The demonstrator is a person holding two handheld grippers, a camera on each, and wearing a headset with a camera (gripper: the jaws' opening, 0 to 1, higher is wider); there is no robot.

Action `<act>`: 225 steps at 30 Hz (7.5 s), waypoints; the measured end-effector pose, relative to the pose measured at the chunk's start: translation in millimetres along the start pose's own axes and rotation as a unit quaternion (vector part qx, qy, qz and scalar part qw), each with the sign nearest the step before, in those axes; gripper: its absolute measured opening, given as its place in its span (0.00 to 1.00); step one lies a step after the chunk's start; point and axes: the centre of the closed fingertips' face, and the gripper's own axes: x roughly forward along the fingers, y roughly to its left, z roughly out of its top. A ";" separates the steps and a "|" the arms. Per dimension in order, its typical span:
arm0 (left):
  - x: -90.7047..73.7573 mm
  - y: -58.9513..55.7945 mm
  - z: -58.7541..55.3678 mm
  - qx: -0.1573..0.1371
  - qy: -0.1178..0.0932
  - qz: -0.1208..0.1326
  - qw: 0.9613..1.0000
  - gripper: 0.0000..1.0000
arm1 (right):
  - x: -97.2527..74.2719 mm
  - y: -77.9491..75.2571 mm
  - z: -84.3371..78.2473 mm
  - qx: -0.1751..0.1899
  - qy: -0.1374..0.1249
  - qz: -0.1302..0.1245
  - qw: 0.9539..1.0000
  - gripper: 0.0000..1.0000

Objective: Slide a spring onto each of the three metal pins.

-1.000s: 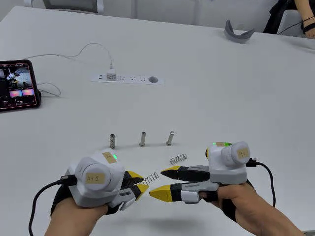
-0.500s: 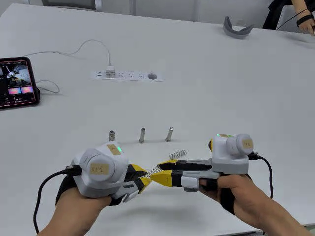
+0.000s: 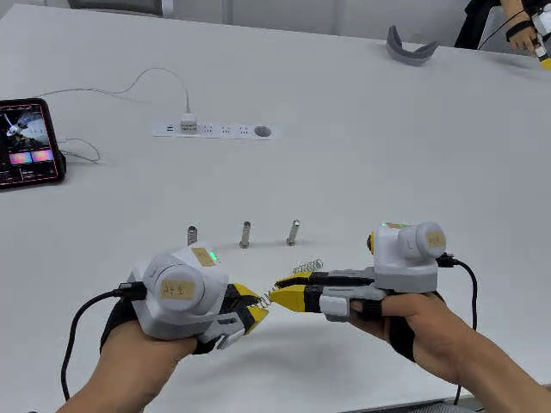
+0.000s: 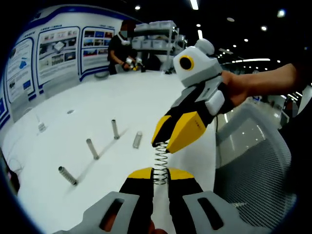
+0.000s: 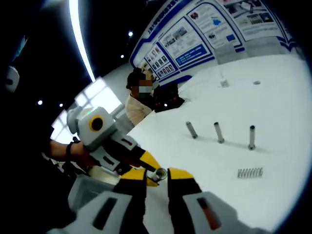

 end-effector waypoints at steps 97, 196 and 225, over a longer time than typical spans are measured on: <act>-67.6 74.8 -41.3 -0.093 -0.010 0.112 0.989 0.57 | -14.8 -51.9 34.2 -0.226 0.182 -0.048 0.956 0.12; -131.5 98.0 -72.8 -0.148 -0.021 0.184 0.972 0.72 | 79.5 -110.3 62.9 -0.291 0.276 -0.060 0.914 0.13; -133.4 98.2 -72.2 -0.148 -0.020 0.185 0.971 0.71 | 98.6 -132.9 29.5 -0.299 0.316 -0.064 0.898 0.13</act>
